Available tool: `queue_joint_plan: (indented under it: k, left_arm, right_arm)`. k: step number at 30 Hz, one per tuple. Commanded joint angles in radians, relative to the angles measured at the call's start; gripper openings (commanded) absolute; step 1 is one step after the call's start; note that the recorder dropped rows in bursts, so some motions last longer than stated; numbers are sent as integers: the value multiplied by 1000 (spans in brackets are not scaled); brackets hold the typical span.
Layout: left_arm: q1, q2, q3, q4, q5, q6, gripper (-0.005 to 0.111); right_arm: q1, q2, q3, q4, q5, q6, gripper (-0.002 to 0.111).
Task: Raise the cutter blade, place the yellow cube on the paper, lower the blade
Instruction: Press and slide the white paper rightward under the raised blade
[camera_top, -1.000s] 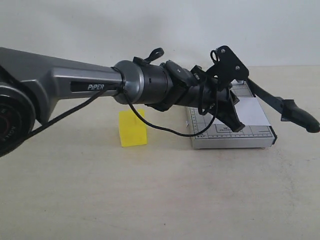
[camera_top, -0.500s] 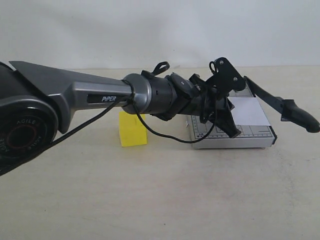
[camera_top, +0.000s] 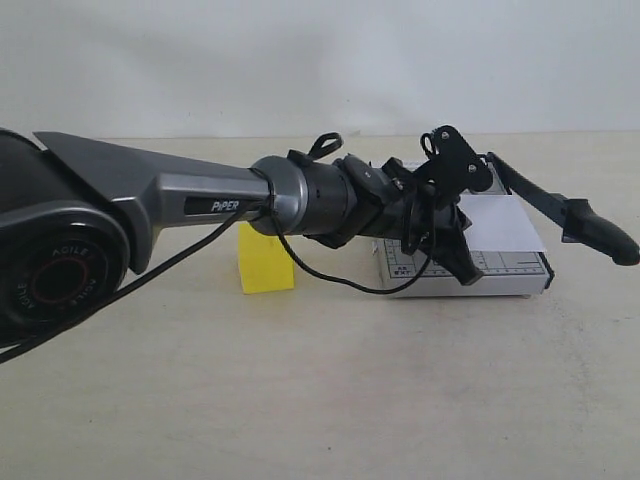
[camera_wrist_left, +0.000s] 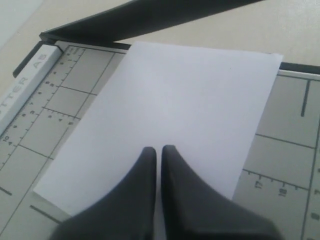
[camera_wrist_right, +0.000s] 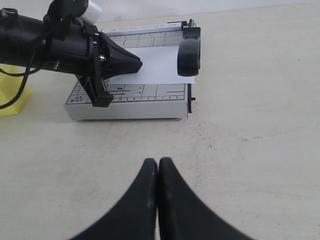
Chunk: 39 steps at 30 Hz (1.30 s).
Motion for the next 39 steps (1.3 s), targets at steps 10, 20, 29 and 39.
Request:
queue_joint_plan:
  k: [10,20,29,39]
  left_arm:
    - [-43,71,-51,-1,24,1,4]
    - [-46,96,-98,-27,28,-5,4]
    - [-63,96,-98,-31,13,-5,4]
    - [-72,96,-98,-31,-3,-5,4]
  right_arm:
    - [2,-5,4,1,-14,-2,0]
    - [2,-5,4,1,-14,-2,0]
    - [2,-5,4,1,-14,-2,0]
    - [2,-5,4,1,-14,-2,0]
